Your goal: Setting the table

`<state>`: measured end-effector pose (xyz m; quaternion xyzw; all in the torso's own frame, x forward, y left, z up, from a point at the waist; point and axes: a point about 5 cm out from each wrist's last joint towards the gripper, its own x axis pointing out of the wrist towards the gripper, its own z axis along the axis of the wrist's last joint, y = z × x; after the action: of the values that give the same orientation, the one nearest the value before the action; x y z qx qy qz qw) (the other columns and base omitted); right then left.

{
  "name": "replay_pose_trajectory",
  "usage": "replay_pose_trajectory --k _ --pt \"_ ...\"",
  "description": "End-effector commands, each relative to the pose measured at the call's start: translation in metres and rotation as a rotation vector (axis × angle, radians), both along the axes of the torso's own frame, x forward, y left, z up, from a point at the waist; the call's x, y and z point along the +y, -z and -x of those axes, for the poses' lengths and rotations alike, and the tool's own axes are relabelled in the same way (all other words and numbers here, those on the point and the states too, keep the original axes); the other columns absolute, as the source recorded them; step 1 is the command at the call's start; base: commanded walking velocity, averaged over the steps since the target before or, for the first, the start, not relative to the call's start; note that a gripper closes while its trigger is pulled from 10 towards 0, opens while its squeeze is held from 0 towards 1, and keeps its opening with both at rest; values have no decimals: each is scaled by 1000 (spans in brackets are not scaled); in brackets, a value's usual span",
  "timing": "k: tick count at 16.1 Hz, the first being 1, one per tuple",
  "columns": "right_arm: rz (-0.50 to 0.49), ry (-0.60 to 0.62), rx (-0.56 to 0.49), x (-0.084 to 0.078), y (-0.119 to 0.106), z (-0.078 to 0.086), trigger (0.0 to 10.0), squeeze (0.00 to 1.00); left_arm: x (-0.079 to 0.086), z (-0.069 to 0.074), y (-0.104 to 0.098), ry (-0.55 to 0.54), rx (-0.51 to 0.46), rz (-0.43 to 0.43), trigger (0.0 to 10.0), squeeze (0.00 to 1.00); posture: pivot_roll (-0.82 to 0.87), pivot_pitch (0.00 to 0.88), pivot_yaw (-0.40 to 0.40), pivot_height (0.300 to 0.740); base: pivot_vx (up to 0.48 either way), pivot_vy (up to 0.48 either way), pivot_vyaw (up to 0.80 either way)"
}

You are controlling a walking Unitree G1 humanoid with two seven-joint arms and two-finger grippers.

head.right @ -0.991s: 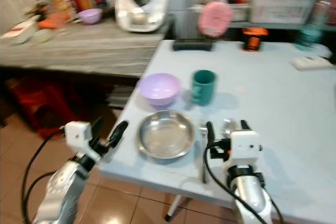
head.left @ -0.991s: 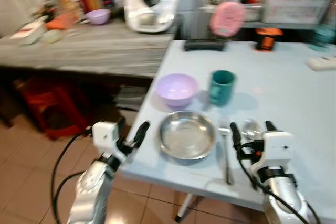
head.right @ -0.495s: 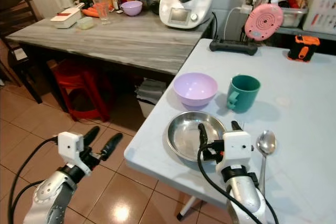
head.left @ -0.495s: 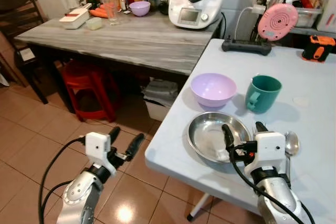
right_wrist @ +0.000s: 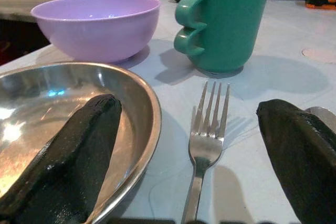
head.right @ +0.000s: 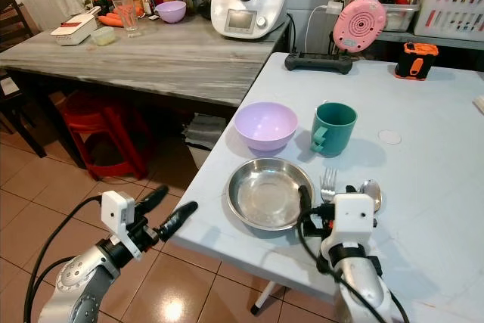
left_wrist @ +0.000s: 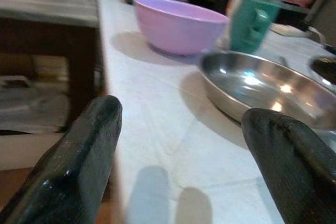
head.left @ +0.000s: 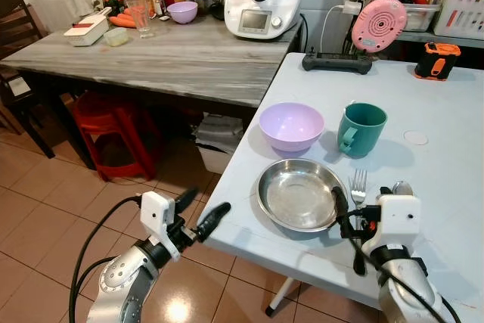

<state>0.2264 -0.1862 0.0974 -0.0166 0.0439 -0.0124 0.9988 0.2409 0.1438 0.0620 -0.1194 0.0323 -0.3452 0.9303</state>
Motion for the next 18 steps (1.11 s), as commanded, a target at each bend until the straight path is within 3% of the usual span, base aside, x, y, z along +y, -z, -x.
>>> replay_pose_trajectory --k 1,8,16,17,18 --pt "-35 -8 14 4 -1 -2 10000 0 2 1 -1 35 3 -6 10000 0 -160 3 76 740 0 0 0" --pt "-130 -62 75 14 -1 -5 10000 0 5 5 6 69 18 -20 10000 0 -159 12 79 740 0 0 0" --pt "-148 -135 122 24 -2 -12 10000 0 4 10 17 88 32 -23 10000 0 -158 16 75 740 0 0 0" --pt "-147 -152 138 26 -1 -14 7490 0 4 11 18 94 32 -25 10000 0 -158 18 76 740 0 0 0" --pt "-151 -156 148 27 0 -16 0 0 4 12 19 102 31 -27 10000 0 -156 18 75 740 0 0 0"
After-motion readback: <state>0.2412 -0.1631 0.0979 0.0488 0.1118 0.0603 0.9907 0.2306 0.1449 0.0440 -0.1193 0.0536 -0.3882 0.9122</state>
